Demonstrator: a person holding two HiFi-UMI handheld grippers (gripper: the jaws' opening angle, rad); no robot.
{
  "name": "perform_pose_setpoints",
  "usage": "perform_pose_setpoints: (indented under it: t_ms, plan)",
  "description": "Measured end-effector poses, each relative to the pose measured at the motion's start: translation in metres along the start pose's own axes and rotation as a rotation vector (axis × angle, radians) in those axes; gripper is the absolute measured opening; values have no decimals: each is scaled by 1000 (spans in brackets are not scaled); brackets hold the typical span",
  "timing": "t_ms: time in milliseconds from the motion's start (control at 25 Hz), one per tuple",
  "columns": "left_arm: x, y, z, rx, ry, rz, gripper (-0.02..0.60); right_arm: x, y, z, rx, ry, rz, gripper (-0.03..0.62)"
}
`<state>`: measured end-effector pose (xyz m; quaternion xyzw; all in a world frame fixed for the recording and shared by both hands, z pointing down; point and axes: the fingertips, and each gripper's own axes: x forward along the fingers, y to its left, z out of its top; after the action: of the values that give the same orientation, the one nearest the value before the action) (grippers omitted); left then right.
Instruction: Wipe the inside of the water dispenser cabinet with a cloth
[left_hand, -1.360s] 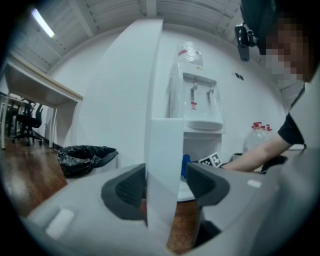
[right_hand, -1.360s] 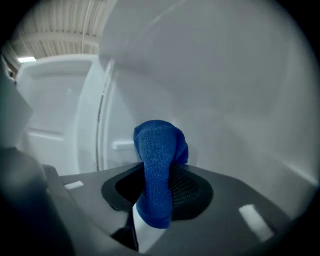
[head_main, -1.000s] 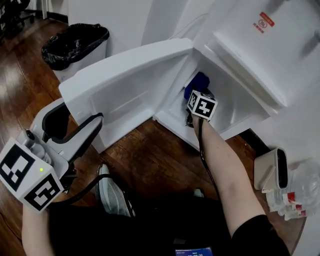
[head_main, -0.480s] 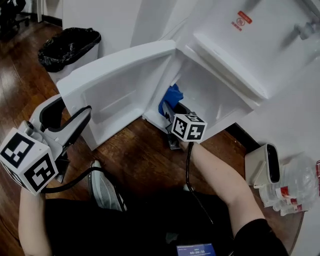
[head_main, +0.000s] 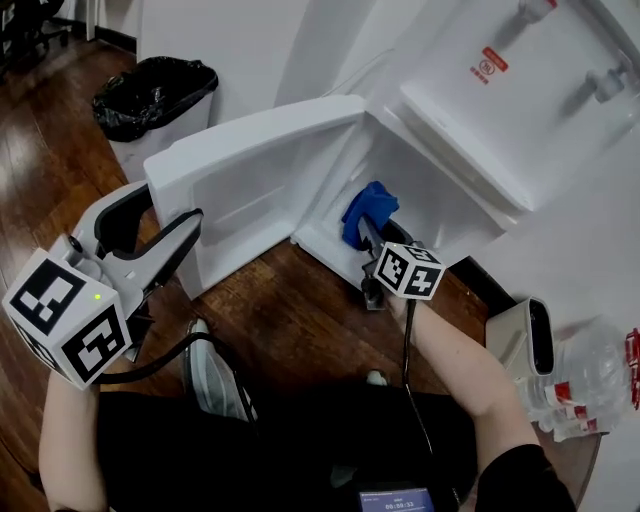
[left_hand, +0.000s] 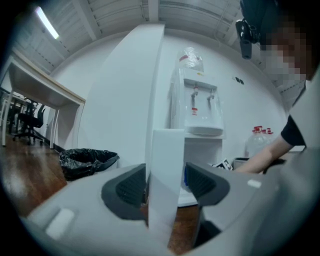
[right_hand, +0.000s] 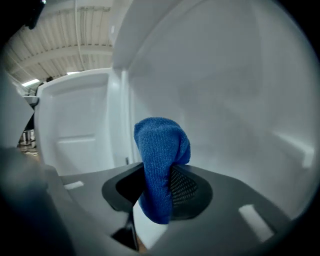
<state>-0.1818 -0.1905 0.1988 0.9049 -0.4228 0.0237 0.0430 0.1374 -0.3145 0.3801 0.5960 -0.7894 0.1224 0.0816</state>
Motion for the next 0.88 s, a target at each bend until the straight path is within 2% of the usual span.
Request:
perform_pose_setpoints:
  t_ms: [80,280,400,520,560,600,640,760,800,880]
  plan:
    - [-1,1,4,4,-15,4,253,19,-32,18,2,-22,-86,127]
    - [4,-1,-5,-6,4,-6,253,70,-77,61,-44,-46,-192,129]
    - [6,-3,-3,2,6,-28,253,78,-71,77,-61,-70,-171,130]
    - [4,-6,-5,13,8,-51,253,72,-46,69,-25,-99,-51,130]
    - [4,-5,-5,14,10,-47,253,66,-37,62,-43,-96,-13,130]
    - [4,-4,-5,12,10,-36,253,60,-33,51,-84,-66,-7,130]
    - [5,-3,-4,9,11,-24,253,55,-37,34,-139,-4,-42,130]
    - [3,1,-6,7,22,-2,253,49,-67,-8,-327,247,-262,130]
    - [2,2,-8,6,28,6,253,49,-72,-11,-415,309,-309,130]
    - [1,4,-10,2,37,19,253,55,-65,-3,-649,409,-326,130]
